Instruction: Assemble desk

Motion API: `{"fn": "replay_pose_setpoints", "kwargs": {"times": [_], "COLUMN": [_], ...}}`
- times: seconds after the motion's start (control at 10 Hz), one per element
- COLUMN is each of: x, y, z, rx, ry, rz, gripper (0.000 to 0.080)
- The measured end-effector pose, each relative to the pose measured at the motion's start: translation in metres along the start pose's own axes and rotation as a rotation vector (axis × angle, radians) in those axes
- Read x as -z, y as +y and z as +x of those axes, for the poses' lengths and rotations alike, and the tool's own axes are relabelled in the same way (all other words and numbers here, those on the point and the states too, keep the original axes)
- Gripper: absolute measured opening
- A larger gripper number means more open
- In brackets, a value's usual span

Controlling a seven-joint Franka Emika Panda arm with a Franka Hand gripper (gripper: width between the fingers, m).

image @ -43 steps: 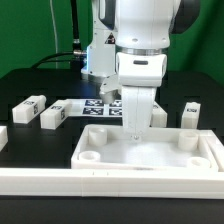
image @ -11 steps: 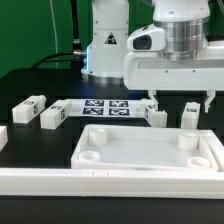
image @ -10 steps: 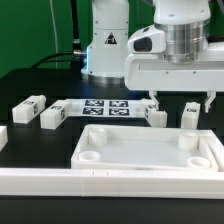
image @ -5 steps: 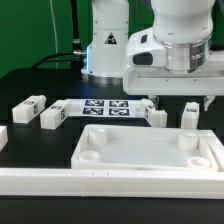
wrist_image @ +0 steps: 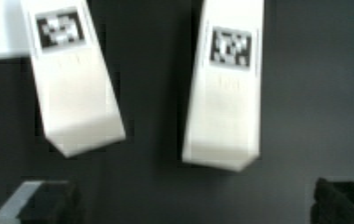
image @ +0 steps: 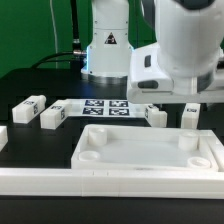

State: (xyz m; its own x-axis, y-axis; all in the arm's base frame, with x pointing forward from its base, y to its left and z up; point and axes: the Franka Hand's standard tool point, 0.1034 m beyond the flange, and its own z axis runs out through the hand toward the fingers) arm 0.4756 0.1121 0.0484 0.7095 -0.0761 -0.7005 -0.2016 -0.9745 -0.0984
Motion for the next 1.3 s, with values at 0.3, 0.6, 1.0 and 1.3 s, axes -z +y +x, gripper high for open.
{"fn": "replay_pose_setpoints", "kwargs": {"times": [0.3,0.6,1.0,1.3], "x": [-0.012,-0.026,-0.045,-0.05], "y": [-0.002,-0.016,-0.018,-0.017], "z": [-0.002,0.004,0.009,0.01], "rx": [-0.022,-0.019,-0.018,-0.019], "ry": [-0.169,-0.175,-0.191,-0.199], "rz": [-0.014,-0.029,-0.039,-0.04], "gripper": [0.0649,0.0649,0.0649,0.0525]}}
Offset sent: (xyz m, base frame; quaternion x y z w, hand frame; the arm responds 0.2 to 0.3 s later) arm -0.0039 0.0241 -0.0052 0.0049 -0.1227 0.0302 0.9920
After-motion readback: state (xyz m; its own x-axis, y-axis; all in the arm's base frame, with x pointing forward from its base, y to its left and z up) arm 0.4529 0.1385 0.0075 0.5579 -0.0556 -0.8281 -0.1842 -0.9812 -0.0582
